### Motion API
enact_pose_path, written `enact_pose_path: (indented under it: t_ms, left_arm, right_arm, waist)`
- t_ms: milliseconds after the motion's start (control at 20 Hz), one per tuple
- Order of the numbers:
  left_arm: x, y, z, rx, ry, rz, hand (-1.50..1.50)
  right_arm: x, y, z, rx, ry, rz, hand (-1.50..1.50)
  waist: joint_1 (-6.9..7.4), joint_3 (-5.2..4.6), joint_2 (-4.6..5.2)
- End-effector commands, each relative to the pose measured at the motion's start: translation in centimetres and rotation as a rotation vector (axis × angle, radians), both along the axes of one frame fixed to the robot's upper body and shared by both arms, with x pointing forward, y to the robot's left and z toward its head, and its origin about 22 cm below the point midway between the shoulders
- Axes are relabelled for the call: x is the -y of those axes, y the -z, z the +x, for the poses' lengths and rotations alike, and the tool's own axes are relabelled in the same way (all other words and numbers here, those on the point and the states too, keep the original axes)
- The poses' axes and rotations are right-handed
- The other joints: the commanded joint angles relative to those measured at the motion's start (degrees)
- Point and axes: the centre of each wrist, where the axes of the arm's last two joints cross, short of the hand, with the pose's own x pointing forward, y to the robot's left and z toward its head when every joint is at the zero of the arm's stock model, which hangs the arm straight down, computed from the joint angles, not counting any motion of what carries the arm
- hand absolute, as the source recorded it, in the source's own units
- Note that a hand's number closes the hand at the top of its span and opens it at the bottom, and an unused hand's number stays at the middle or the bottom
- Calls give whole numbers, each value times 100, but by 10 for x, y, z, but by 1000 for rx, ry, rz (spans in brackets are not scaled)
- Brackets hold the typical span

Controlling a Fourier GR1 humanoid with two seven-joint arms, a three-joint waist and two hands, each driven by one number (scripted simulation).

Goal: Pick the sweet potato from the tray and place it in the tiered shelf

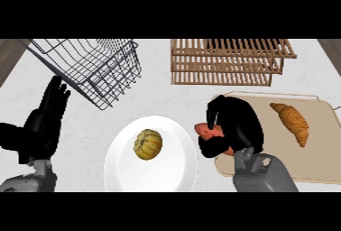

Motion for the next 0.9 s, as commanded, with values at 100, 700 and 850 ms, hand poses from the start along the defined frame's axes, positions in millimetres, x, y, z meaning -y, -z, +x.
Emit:
enact_pose_path:
  t_ms: [100, 700, 850]
  left_arm:
    - [-5, -7, 2, 6, -7, 10, 0]
    - [-6, 3, -7, 17, -4, 14, 0]
    - [-4, -5, -4, 24, 6, 5, 0]
  right_arm:
    - [-30, -81, -28, 188, 181, 214, 150]
    - [-28, -147, -10, 319, 366, 129, 150]
    - [-4, -131, 16, 337, 401, 127, 150]
  waist:
    - [36, 16, 3]
    - [-1, 21, 52]
    - [0, 25, 63]
